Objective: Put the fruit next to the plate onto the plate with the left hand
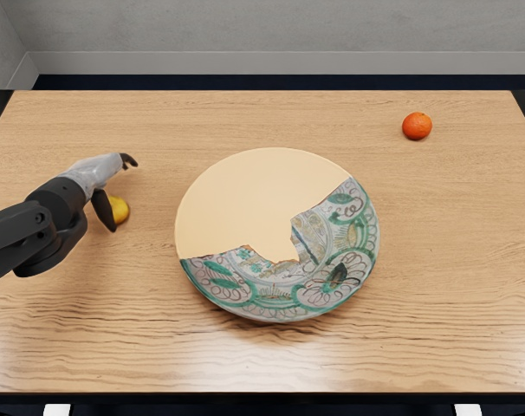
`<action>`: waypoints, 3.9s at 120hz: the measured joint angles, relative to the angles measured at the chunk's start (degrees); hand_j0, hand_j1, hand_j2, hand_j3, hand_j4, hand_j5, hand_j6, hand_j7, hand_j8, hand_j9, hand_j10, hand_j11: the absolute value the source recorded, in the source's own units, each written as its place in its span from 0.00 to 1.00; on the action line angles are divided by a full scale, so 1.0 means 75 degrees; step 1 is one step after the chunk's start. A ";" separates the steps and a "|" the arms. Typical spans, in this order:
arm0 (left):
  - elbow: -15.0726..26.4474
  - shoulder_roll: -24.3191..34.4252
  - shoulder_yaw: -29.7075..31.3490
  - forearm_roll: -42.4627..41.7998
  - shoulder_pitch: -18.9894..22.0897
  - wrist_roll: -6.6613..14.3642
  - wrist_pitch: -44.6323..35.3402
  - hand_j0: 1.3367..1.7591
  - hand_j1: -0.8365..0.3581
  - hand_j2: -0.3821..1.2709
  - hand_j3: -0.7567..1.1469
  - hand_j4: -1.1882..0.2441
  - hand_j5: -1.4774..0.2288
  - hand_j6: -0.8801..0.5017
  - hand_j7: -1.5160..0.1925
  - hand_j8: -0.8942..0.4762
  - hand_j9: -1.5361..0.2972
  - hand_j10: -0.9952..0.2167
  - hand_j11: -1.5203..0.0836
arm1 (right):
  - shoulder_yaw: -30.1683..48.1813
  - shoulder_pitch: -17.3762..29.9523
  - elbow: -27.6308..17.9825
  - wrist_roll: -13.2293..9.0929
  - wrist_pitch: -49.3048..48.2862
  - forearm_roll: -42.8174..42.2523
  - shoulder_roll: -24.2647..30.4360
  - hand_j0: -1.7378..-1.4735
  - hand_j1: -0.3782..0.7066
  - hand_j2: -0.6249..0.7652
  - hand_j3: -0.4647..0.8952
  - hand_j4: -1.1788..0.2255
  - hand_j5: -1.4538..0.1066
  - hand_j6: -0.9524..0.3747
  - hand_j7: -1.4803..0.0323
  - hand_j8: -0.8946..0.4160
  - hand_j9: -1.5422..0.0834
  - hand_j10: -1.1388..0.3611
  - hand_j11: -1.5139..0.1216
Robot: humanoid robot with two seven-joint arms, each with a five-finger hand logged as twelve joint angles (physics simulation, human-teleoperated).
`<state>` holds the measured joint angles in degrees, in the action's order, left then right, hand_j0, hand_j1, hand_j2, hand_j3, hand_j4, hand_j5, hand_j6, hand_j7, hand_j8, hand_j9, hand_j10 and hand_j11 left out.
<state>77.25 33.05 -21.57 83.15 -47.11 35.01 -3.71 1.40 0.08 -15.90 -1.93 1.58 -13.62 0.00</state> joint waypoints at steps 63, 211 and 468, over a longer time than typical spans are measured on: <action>0.0008 -0.0012 0.0001 -0.0028 0.0082 -0.0001 -0.0354 0.76 0.53 0.31 0.40 0.50 0.50 0.29 0.52 0.30 0.50 0.43 0.56 | 0.0001 0.0000 0.0000 0.0000 0.0000 0.0002 0.0000 0.30 0.03 0.45 0.34 0.84 0.93 0.72 0.98 0.68 0.95 0.76 0.93; 0.0028 -0.0071 -0.0003 0.0058 0.0280 0.0007 -0.0387 0.76 0.47 0.28 0.48 0.34 0.37 0.37 0.37 0.37 0.34 0.26 0.37 | 0.0001 0.0001 0.0000 0.0000 0.0000 0.0002 0.0000 0.30 0.03 0.45 0.34 0.84 0.93 0.72 0.98 0.68 0.95 0.76 0.93; -0.0863 0.1919 -0.1057 -1.2413 -0.1106 -0.0002 0.5068 0.76 0.93 0.26 0.40 0.78 0.81 0.60 0.83 0.61 0.79 0.76 0.89 | 0.0001 0.0001 0.0000 0.0000 0.0000 0.0001 0.0000 0.30 0.03 0.45 0.34 0.84 0.93 0.72 0.98 0.68 0.95 0.76 0.93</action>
<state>70.78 47.44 -29.49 -9.95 -55.40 35.00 34.31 1.41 0.09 -15.90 -1.93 1.58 -13.61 0.00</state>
